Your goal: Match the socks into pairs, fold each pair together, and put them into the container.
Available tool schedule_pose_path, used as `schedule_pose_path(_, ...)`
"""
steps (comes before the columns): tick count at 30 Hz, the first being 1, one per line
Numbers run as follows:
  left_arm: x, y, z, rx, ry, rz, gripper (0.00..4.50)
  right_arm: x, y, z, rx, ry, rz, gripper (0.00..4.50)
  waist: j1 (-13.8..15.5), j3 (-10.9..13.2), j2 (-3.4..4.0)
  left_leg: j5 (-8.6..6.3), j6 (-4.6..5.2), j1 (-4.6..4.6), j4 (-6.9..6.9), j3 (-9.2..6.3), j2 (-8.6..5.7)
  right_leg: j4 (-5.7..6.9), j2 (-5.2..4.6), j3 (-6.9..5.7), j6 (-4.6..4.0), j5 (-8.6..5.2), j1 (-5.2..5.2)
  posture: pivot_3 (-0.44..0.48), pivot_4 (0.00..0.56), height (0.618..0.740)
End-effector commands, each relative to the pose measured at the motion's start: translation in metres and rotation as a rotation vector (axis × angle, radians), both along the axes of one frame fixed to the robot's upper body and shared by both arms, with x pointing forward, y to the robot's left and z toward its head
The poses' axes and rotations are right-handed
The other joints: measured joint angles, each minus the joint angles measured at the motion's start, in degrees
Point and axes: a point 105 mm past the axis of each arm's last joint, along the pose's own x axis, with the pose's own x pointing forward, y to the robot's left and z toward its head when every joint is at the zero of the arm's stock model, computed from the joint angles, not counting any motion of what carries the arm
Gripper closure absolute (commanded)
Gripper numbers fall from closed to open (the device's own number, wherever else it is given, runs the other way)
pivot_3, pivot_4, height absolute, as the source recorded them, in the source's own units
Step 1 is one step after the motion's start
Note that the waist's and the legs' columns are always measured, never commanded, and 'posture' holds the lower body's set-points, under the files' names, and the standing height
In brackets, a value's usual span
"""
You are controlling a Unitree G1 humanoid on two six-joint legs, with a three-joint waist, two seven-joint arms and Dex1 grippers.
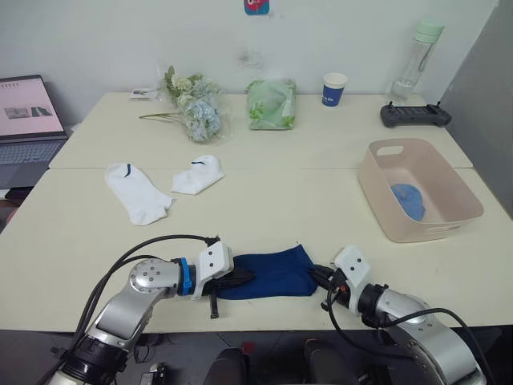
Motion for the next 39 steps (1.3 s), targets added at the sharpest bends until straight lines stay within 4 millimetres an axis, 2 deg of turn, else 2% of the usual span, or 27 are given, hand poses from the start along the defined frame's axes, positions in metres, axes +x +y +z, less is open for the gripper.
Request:
schedule_pose_path(1, 0.005, -0.006, 0.008, -0.014, 0.002, 0.009, 4.5, 0.005, -0.01, 0.012, 0.045, -0.026, -0.028, 4.49, 0.0, 0.0, -0.01, 0.0, 0.0, -0.02, 0.0, -0.01, -0.01, 0.0, 0.0, -0.01, 0.0, 0.0, 0.0, 0.0, 0.15, 0.74)
schedule_pose_path(6, 0.016, -0.027, 0.031, -0.066, -0.024, -0.02, 4.5, 0.014, -0.029, 0.021, 0.065, -0.026, -0.07, 4.49, 0.1, 0.1, -0.09, 0.0, 0.0, -0.16, 0.04, -0.04, -0.06, -0.01, 0.07, -0.06, -0.01, 0.0, -0.07, 0.0, 0.15, 0.74)
schedule_pose_path(9, 0.023, -0.037, 0.038, -0.086, -0.027, -0.03, 4.5, 0.015, -0.037, 0.029, 0.137, 0.009, -0.091, 4.49, 0.1, 0.1, -0.1, 0.0, 0.0, -0.19, 0.05, -0.03, -0.07, -0.01, 0.08, -0.06, -0.01, 0.01, -0.08, 0.0, 0.15, 0.74)
schedule_pose_path(13, 0.026, -0.051, 0.036, -0.095, -0.016, -0.055, 4.5, 0.008, -0.031, 0.047, 0.221, 0.044, -0.032, 4.49, 0.0, 0.1, -0.09, 0.0, 0.0, -0.19, 0.03, -0.04, -0.03, 0.0, 0.08, -0.04, -0.01, 0.01, -0.09, 0.0, 0.15, 0.74)
schedule_pose_path(16, 0.029, -0.058, 0.029, -0.087, -0.007, -0.05, 4.5, 0.003, -0.018, 0.058, 0.235, 0.05, 0.046, 4.49, -0.1, 0.1, -0.1, 0.0, 0.01, -0.16, 0.04, -0.03, -0.03, 0.04, 0.08, -0.03, -0.01, 0.01, -0.09, 0.0, 0.15, 0.74)
schedule_pose_path(22, 0.027, -0.052, 0.007, -0.021, 0.029, -0.03, 4.5, 0.0, 0.008, 0.071, 0.303, 0.093, 0.119, 4.49, 0.0, 0.1, -0.1, 0.0, 0.01, -0.16, 0.04, -0.07, -0.02, 0.05, 0.13, -0.05, -0.01, 0.01, -0.1, 0.0, 0.15, 0.74)
schedule_pose_path(27, 0.027, -0.043, 0.034, -0.099, 0.002, 0.014, 4.5, -0.002, 0.026, 0.06, 0.316, 0.175, 0.154, 4.49, 0.0, 0.1, -0.11, 0.0, 0.01, -0.2, 0.05, -0.07, -0.04, 0.01, 0.0, -0.04, -0.01, 0.01, -0.11, 0.0, 0.15, 0.74)
schedule_pose_path(29, 0.021, -0.034, 0.038, -0.074, 0.002, 0.005, 4.5, -0.001, 0.032, 0.056, 0.308, 0.2, 0.176, 4.49, -0.1, 0.1, -0.12, 0.0, 0.01, -0.22, 0.04, -0.1, -0.01, 0.01, 0.0, -0.08, -0.01, 0.01, -0.13, 0.0, 0.15, 0.74)
schedule_pose_path(34, 0.012, -0.022, 0.019, 0.006, 0.044, 0.035, 4.5, 0.004, 0.046, 0.049, 0.314, 0.258, 0.218, 4.49, -0.1, 0.1, -0.08, 0.0, 0.01, -0.14, 0.03, -0.08, -0.01, 0.05, 0.02, -0.05, -0.02, 0.01, -0.12, 0.0, 0.15, 0.74)
schedule_pose_path(39, 0.008, -0.018, 0.014, 0.033, 0.059, 0.043, 4.5, 0.014, 0.06, 0.046, 0.329, 0.293, 0.235, 4.49, 0.0, 0.1, -0.1, 0.0, 0.0, -0.2, 0.04, -0.08, -0.03, 0.01, 0.0, -0.06, -0.02, 0.01, -0.13, 0.0, 0.15, 0.74)
